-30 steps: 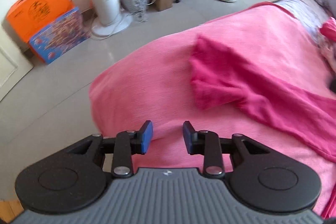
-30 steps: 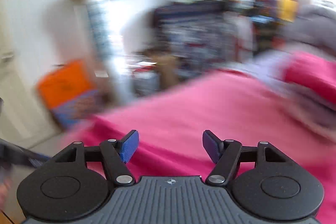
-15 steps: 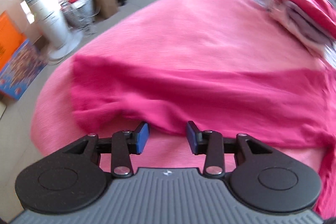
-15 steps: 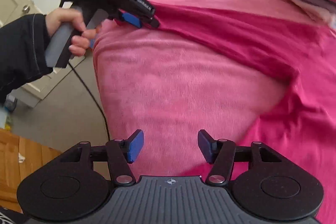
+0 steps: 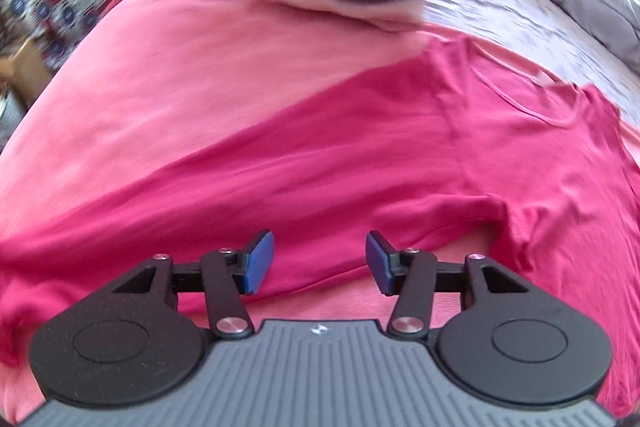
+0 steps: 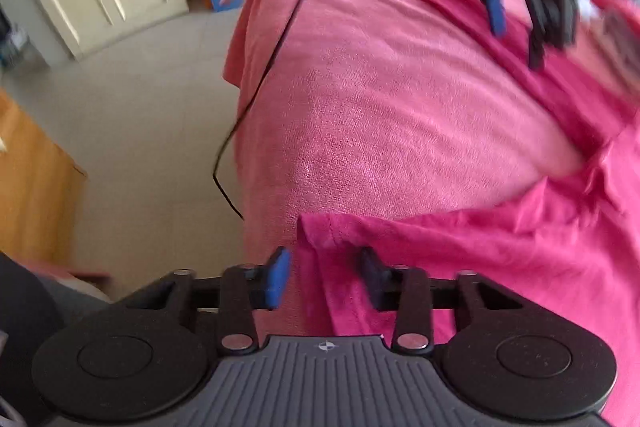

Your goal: Fold clothes

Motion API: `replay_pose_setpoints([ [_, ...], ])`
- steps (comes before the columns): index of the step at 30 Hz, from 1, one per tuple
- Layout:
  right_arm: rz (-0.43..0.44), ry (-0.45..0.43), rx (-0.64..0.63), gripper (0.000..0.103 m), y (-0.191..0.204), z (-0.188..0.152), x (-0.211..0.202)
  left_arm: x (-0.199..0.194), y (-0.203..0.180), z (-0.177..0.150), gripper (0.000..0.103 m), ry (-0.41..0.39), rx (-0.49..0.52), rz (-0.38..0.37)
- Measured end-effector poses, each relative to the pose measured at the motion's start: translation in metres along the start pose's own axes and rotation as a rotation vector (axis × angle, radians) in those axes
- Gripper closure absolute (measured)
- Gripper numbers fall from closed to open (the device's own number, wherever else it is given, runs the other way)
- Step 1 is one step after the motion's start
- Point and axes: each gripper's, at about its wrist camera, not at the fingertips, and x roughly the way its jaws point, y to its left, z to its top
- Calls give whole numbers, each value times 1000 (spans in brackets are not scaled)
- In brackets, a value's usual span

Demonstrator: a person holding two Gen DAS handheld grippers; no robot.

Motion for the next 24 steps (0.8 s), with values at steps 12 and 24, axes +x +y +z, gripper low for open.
replay_pose_setpoints([
  [12,-197,25,1,71,3,-68,-32,-77,-64,-118,47,157,441,-78],
  [24,-314,-136,64,93,-9,-87,-45,-82,-128,-183,42,200,581,-77],
])
